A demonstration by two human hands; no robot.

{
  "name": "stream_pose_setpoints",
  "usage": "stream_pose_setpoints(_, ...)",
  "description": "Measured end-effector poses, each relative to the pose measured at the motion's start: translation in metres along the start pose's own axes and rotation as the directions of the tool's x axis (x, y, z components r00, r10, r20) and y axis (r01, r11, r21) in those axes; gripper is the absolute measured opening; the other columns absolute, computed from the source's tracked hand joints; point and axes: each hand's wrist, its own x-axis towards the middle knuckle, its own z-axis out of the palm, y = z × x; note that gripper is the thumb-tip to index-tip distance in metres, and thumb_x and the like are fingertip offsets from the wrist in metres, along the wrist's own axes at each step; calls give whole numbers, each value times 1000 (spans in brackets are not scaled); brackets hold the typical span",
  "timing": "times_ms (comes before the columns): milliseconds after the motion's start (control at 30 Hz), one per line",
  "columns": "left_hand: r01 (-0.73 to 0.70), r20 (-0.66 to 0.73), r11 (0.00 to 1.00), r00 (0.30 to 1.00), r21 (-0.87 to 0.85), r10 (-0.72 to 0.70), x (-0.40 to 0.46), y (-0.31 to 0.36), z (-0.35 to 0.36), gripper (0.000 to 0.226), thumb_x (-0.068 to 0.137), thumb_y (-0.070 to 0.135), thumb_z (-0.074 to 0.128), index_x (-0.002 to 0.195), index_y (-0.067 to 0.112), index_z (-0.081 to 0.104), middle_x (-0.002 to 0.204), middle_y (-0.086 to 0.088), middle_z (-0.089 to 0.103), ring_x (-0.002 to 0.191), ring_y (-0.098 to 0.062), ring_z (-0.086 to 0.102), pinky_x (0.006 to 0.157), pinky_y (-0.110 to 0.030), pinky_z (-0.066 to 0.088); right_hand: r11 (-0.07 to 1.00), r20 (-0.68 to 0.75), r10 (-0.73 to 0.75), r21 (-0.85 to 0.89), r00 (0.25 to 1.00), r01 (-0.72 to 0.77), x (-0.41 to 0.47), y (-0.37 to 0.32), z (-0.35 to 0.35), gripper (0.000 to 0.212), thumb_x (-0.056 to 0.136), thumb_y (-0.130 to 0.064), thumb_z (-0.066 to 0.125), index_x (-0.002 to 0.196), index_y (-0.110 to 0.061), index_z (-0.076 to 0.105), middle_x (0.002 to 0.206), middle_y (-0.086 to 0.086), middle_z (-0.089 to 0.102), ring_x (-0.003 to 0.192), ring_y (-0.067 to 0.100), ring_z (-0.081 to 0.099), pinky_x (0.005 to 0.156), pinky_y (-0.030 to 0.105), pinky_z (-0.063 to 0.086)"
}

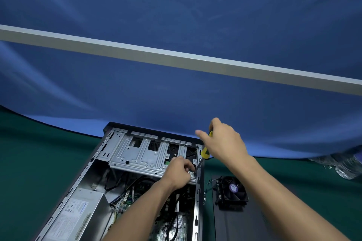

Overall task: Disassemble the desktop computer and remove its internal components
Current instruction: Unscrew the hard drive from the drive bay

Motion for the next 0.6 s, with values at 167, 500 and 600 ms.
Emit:
stream_pose_setpoints(167, 9, 2, 1000, 1000, -7, -9, 0, 1, 0, 38, 77, -8, 42, 86, 20, 66, 91, 5, 49, 94, -12, 46, 77, -19, 40, 993, 8, -14, 113, 1000, 13, 4, 2, 2, 14, 87, -26, 47, 94, -17, 38, 89, 3, 54, 73, 23, 50, 56, 32, 32)
stream_pose_setpoints(500, 5, 2, 1000, 1000, -1, -5, -1, 4, -3, 40, 72, -13, 47, 89, 16, 68, 88, 6, 49, 90, -12, 46, 75, -21, 44, 998, -93, -25, 52, 995, 30, 8, 3, 8, 12, 85, -31, 47, 89, -20, 45, 87, -5, 56, 75, 23, 53, 60, 31, 34)
stream_pose_setpoints(600, 0, 2, 1000, 1000, 12, 0, -2, 4, -2, 40, 72, -11, 46, 89, 18, 68, 89, 5, 50, 90, -12, 47, 72, -18, 40, 999, -163, -45, 8, 986, 47, 6, 6, 9, 32, 94, -47, 35, 81, -20, 46, 72, -4, 62, 71, 24, 57, 62, 31, 41)
